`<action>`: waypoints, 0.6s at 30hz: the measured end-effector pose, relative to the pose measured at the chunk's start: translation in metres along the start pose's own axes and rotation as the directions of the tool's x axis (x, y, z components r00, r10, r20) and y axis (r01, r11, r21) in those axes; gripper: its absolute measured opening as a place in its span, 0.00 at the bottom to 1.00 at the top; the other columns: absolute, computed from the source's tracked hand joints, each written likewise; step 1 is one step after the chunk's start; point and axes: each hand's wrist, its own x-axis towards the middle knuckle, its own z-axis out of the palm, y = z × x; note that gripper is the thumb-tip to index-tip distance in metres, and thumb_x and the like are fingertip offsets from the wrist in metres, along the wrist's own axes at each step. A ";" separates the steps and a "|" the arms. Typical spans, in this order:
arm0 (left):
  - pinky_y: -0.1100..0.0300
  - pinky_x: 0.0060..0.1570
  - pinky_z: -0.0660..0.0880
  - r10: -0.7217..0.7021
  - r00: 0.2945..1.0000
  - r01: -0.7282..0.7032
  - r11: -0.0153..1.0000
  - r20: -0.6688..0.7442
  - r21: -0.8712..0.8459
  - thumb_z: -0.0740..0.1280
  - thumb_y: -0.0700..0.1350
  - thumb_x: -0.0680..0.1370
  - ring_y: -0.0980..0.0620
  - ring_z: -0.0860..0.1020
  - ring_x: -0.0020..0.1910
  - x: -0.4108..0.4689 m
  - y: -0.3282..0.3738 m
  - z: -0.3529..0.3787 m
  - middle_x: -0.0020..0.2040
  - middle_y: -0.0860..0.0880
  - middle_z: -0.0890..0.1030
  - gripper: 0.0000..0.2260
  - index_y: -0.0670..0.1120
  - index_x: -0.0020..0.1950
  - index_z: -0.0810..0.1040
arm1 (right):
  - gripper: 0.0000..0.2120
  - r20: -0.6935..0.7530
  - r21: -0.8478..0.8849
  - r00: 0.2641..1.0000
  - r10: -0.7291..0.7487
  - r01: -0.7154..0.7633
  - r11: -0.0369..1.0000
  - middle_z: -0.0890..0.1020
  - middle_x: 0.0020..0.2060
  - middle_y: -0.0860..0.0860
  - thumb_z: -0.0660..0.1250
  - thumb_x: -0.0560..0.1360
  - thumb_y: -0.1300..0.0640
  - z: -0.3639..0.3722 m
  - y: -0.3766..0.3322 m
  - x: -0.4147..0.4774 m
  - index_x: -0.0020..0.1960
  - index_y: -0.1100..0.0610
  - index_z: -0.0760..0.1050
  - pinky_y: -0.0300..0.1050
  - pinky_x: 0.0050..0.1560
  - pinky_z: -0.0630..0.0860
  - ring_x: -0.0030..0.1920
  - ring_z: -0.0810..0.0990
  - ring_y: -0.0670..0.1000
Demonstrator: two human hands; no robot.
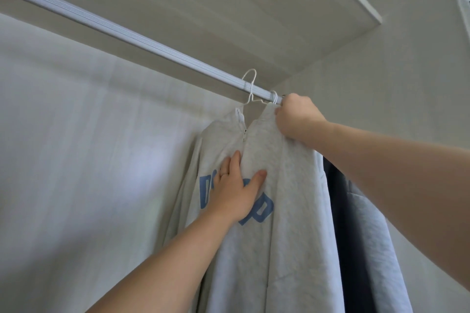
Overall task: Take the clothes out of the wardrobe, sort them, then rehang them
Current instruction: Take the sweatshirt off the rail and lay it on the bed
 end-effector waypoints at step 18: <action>0.48 0.76 0.54 0.392 0.852 -0.316 0.913 -0.347 0.257 0.58 0.57 0.82 0.47 0.56 0.78 -0.021 0.107 0.025 0.79 0.49 0.61 0.26 0.50 0.78 0.62 | 0.12 -0.082 -0.243 0.943 -0.321 0.294 0.924 0.79 0.41 0.59 0.56 0.81 0.49 -0.124 0.110 -0.087 0.41 0.53 0.68 0.50 0.40 0.68 0.45 0.76 0.63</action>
